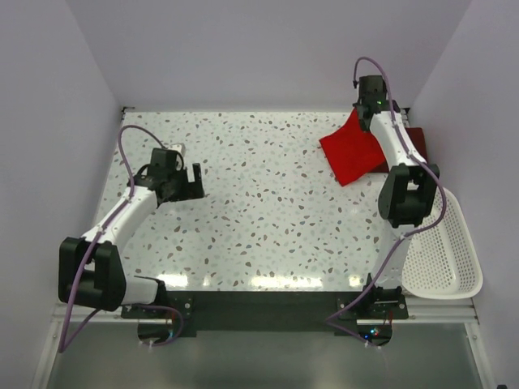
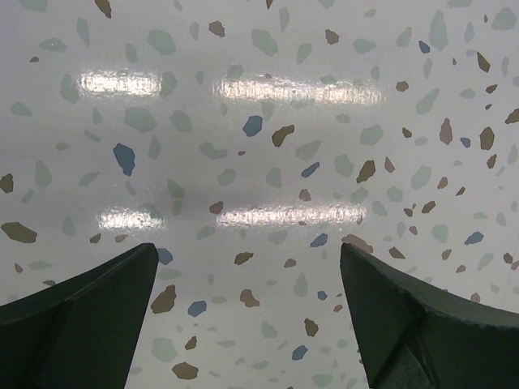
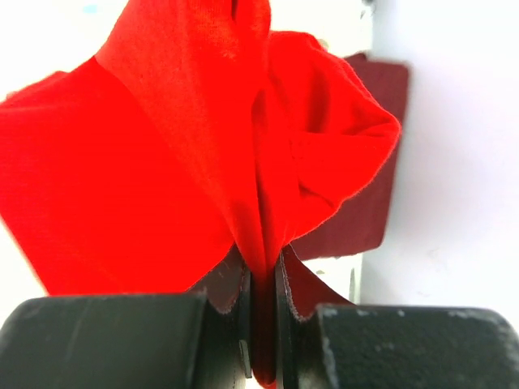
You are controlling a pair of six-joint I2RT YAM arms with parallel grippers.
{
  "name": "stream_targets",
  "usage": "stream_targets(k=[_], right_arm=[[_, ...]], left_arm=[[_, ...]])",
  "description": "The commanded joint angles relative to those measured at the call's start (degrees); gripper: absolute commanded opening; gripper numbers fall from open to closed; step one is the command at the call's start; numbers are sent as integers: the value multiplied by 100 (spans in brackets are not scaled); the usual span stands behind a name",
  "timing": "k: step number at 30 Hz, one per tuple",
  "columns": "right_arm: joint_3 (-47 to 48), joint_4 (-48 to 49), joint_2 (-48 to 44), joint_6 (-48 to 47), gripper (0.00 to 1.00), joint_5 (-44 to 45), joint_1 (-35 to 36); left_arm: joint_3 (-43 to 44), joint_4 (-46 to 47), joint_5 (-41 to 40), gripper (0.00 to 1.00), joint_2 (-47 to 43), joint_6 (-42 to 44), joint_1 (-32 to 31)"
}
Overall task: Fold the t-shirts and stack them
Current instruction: Neatly place the folded tshirt to the corner
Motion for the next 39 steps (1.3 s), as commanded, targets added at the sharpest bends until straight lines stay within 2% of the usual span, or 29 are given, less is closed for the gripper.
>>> stream_targets(k=[1, 6, 12, 26, 34, 39], right_arm=[[661, 88, 37, -178, 0, 293, -35], [1092, -142, 99, -204, 0, 284, -158], [1101, -212, 38, -275, 0, 214, -263], [978, 148, 213, -397, 0, -164, -1107], [750, 807, 617, -476, 0, 301, -1371], [592, 1368, 943, -661, 0, 916, -1406]], left_arm=[[18, 219, 179, 100, 42, -29, 64], [18, 228, 285, 100, 94, -11, 73], [18, 228, 364, 100, 147, -2, 91], [18, 228, 496, 100, 323, 15, 117], [18, 219, 338, 100, 472, 24, 135], [35, 202, 250, 100, 613, 33, 135]])
